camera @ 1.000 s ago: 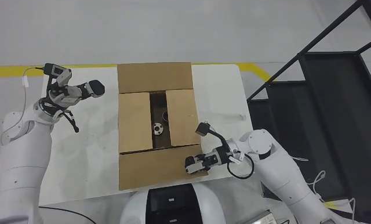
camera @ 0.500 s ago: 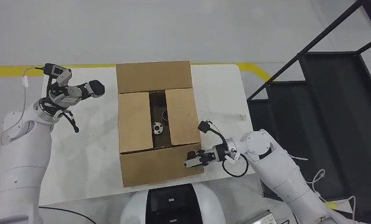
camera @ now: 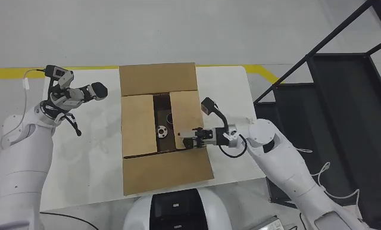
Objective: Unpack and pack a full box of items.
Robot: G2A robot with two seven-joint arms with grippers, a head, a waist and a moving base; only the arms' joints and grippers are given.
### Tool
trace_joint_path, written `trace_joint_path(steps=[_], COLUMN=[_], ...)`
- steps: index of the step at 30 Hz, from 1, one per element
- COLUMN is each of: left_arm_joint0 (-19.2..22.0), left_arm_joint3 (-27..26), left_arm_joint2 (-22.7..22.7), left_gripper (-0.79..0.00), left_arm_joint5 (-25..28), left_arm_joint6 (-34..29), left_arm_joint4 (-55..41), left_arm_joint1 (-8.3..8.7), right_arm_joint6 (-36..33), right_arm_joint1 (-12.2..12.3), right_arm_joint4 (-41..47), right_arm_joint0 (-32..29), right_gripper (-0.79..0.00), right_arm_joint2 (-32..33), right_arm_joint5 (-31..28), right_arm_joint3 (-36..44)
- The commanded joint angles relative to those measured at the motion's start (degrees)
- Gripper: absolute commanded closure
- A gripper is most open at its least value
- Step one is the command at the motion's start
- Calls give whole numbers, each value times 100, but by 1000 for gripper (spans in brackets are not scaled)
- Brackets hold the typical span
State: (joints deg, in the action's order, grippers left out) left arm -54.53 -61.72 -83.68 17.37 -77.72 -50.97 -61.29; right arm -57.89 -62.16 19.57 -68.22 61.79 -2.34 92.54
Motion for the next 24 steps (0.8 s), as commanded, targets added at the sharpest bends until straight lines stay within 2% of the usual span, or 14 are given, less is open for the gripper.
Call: trace_joint_path(steps=[1, 8, 24], left_arm_joint0=[0, 0, 0], left_arm_joint3=[0, 0, 0], left_arm_joint2=[0, 0, 0], left_gripper=[-785, -785, -785], left_arm_joint5=[0, 0, 0], left_arm_joint6=[0, 0, 0], left_arm_joint4=[0, 0, 0], left_arm_joint1=[0, 0, 0], right_arm_joint6=[262, 799, 799], right_arm_joint1=[-66, -281, -281], right_arm_joint4=[-73, -73, -73], right_arm_joint0=[177, 509, 509], right_gripper=[-785, -785, -785], right_arm_joint2=[-238, -903, -903], right_arm_joint5=[85, -22, -22], right_arm_joint3=[-99, -285, -285])
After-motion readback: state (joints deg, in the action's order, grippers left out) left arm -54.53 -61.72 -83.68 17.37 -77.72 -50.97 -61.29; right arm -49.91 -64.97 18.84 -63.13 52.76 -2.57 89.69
